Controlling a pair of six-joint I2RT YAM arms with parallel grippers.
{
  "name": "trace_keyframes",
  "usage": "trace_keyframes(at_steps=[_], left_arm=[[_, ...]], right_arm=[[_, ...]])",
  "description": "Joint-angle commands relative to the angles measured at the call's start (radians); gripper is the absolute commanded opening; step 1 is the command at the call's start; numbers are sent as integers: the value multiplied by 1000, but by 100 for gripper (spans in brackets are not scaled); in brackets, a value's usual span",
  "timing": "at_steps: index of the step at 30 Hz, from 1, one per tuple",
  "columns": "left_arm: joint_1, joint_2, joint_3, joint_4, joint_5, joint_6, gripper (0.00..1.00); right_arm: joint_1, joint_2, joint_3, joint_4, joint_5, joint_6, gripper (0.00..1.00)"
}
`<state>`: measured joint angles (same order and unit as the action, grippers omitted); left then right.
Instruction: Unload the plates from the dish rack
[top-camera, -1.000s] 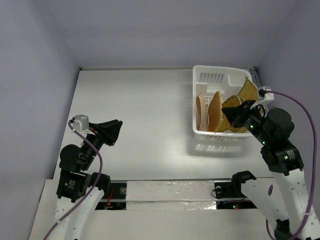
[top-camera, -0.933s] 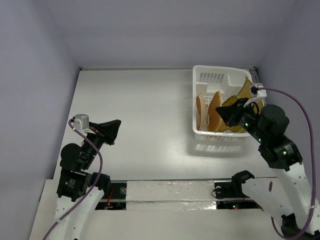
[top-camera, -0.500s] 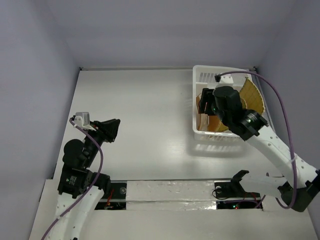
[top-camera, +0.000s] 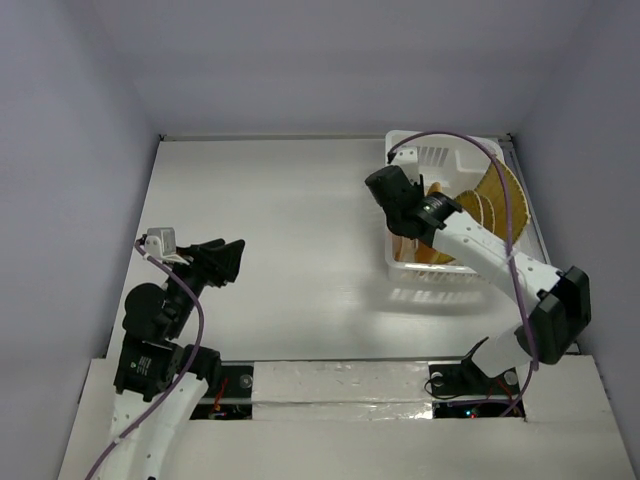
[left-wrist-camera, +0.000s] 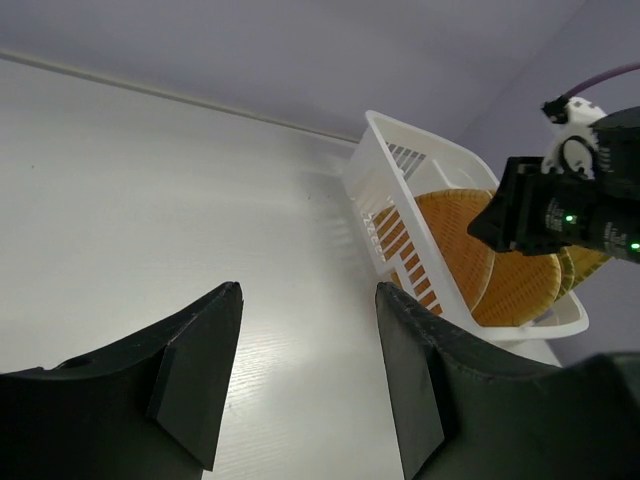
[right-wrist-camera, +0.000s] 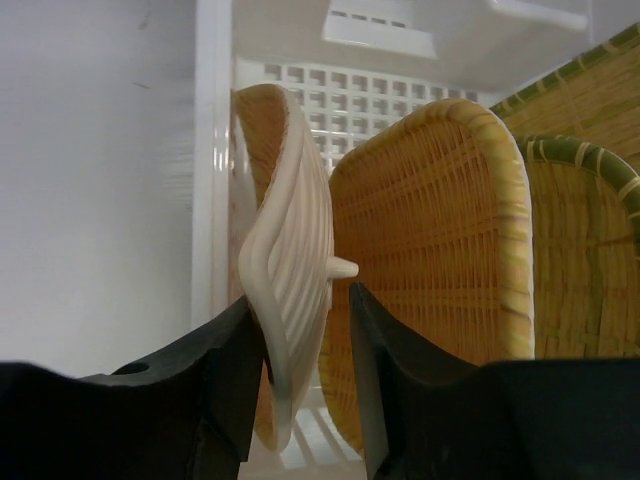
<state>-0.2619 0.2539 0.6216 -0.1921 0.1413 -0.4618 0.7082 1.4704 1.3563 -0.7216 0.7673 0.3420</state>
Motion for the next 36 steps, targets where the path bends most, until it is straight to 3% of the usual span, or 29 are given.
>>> trace_keyframes(at_steps=[1, 6, 20, 36], left_arm=[[-3, -15, 12, 33, -5, -3, 53], [-3, -22, 12, 33, -5, -5, 53], [-13, -33, 10, 34, -3, -3, 53], [-13, -31, 9, 36, -5, -5, 53]], right_arm=[[5, 47, 66, -39, 159, 5, 43], [5, 111, 86, -61, 211, 2, 37], [65, 206, 233, -222, 380, 3, 0], [83, 177, 504, -355, 567, -28, 0]])
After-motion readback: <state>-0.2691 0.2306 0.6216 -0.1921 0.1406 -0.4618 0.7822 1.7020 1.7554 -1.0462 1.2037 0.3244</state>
